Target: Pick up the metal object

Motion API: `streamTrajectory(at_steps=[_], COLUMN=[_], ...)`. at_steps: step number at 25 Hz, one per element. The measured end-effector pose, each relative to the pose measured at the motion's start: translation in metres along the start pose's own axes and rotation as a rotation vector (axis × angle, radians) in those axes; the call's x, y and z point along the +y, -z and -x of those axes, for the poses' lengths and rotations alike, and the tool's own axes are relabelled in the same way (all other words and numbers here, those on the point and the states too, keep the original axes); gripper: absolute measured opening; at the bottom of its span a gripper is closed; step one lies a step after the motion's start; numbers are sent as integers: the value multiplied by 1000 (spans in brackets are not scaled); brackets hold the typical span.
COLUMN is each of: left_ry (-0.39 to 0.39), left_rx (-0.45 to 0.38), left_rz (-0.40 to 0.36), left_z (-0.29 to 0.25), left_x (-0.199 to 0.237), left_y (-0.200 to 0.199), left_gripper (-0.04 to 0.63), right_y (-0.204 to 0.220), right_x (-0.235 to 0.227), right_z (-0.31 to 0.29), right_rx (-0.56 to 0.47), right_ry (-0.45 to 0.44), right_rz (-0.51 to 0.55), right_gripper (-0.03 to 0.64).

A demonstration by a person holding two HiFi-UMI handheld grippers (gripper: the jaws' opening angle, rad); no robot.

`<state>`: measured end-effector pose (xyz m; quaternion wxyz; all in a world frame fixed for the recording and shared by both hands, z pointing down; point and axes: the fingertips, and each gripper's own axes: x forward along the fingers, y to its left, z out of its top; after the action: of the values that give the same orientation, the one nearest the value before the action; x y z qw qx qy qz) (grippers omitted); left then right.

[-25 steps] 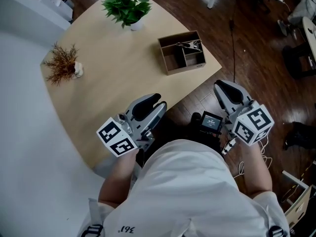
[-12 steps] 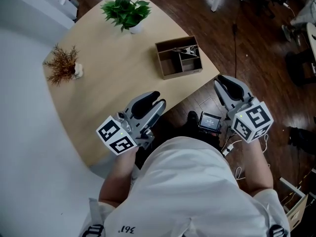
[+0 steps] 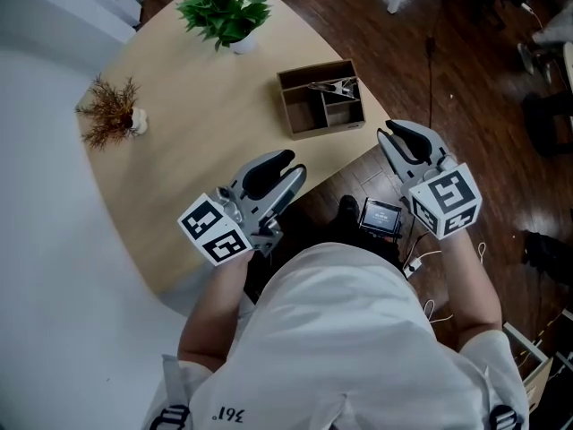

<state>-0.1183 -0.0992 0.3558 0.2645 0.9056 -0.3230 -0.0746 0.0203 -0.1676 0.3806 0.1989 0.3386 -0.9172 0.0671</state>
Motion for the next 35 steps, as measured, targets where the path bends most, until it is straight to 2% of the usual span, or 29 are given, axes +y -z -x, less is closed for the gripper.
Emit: streamTrajectory(at_steps=[2,3,4,15,21,27,35], left_ry=[-8,-12,-15,-43,-67,-89,-106], left_rx=[5,7,11,102,157,181,216], left_rz=[4,7,9,8,19,45,75], left_z=[-5,-7,-10,-38,-51,-60,-73], left_x=[6,9,11,46,68,85,106], left_y=[1,1,2,26,44,50,62], left_gripper=[115,147,150,150,150,150,149], right_y=[1,2,3,32,47,55,76], right_x=[-2,-2,-3,-13,-23,-32,-39], right_z=[-9,-13,-18,-64,-84,-100,-132], right_rx=[14,20,28,137,186,213,290], right_ry=[-6,-10,-14,-50,-59,-63,-58], right_rz=[36,51,64,184,198,215,325], right_gripper=[51,51,51,51,51,51,51])
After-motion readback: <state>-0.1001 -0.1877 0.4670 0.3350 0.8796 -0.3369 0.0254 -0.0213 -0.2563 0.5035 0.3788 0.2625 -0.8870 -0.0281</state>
